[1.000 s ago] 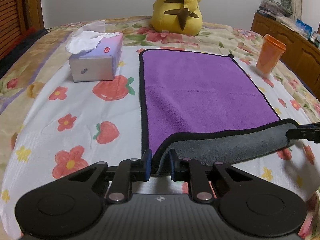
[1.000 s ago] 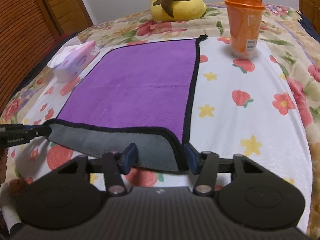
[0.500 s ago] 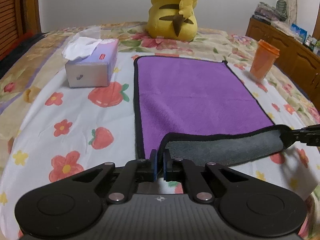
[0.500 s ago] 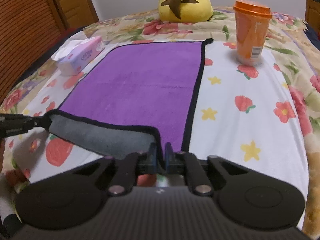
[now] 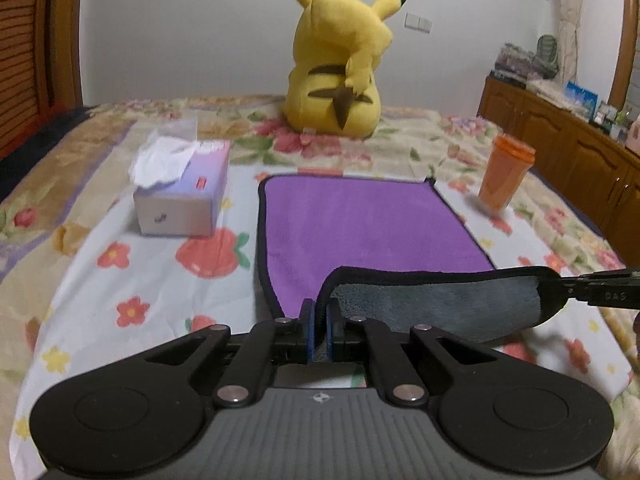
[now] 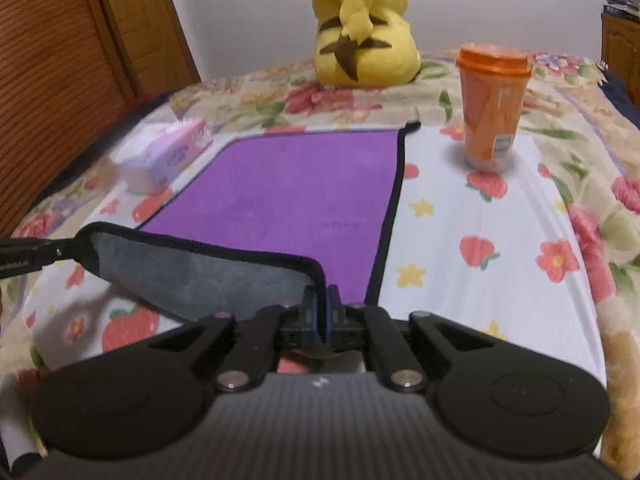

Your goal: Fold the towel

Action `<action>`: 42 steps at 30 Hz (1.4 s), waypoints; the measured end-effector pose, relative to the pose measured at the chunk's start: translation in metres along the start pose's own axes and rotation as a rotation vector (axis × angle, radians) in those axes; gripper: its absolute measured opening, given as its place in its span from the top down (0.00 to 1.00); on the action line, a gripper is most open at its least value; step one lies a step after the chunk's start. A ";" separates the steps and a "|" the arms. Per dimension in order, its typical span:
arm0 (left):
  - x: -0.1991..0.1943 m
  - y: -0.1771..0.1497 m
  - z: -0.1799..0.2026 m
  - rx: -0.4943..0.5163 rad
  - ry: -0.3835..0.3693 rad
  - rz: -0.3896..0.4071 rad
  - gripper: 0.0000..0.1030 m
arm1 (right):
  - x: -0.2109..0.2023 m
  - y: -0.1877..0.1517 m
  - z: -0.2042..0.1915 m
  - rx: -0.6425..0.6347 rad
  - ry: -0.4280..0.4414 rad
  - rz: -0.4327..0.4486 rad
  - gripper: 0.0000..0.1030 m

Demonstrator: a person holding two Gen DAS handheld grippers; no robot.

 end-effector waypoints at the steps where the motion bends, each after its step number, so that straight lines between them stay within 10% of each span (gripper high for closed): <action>1: -0.002 0.003 0.002 0.003 -0.004 0.009 0.92 | -0.002 0.002 0.000 0.001 0.000 0.010 0.95; 42: 0.019 0.058 0.014 0.144 -0.009 0.078 0.93 | 0.012 0.051 0.009 -0.121 -0.063 0.142 0.95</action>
Point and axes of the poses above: each gripper's, at about its wrist camera, not at the fingertips, and x roughly the way its jaws point, z to its right, y to its top, the point moved 9 cm from there along x, roughly the way its jaws point, and after that the axes turned 2 degrees about -x, right-handed, at the moved point
